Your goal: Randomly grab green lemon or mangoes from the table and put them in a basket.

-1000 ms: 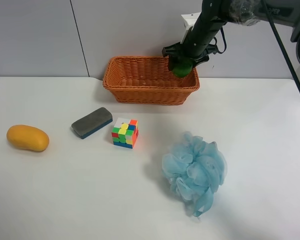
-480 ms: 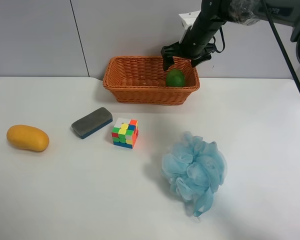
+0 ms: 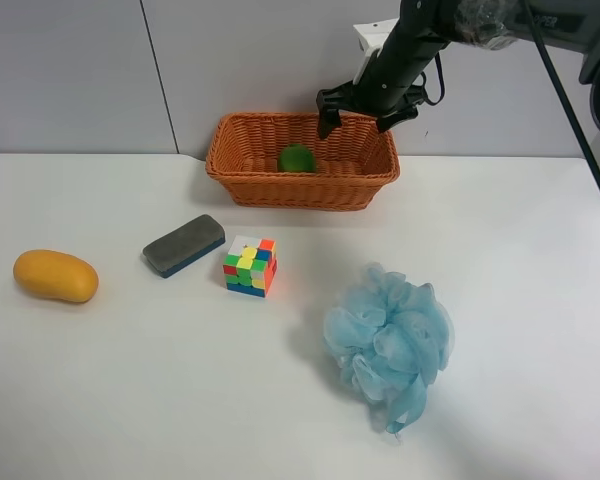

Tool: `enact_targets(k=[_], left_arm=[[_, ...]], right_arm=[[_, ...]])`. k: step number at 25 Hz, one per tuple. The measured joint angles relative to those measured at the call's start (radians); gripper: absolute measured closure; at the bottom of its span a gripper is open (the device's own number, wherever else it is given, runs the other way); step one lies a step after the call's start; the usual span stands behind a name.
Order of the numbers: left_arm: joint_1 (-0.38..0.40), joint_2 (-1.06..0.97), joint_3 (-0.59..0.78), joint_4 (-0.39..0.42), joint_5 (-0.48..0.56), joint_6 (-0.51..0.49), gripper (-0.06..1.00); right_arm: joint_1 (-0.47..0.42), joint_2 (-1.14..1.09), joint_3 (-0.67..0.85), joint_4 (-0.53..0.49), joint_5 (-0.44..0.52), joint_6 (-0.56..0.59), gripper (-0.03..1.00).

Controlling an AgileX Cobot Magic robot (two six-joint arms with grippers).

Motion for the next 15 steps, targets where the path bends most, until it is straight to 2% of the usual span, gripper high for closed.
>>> enact_targets(k=[5,11,15], left_arm=[[0.0,0.0,0.0,0.0,0.0,0.0,-0.05],[0.0,0.0,0.0,0.0,0.0,0.0,-0.05],[0.0,0.0,0.0,0.0,0.0,0.0,-0.05]], right_arm=[[0.0,-0.045,0.0,-0.015,0.118,0.015,-0.02],[0.0,-0.191,-0.001,-0.097,0.349,0.048,-0.02],[0.0,-0.281,-0.001,-0.106,0.387,0.048,-0.02]])
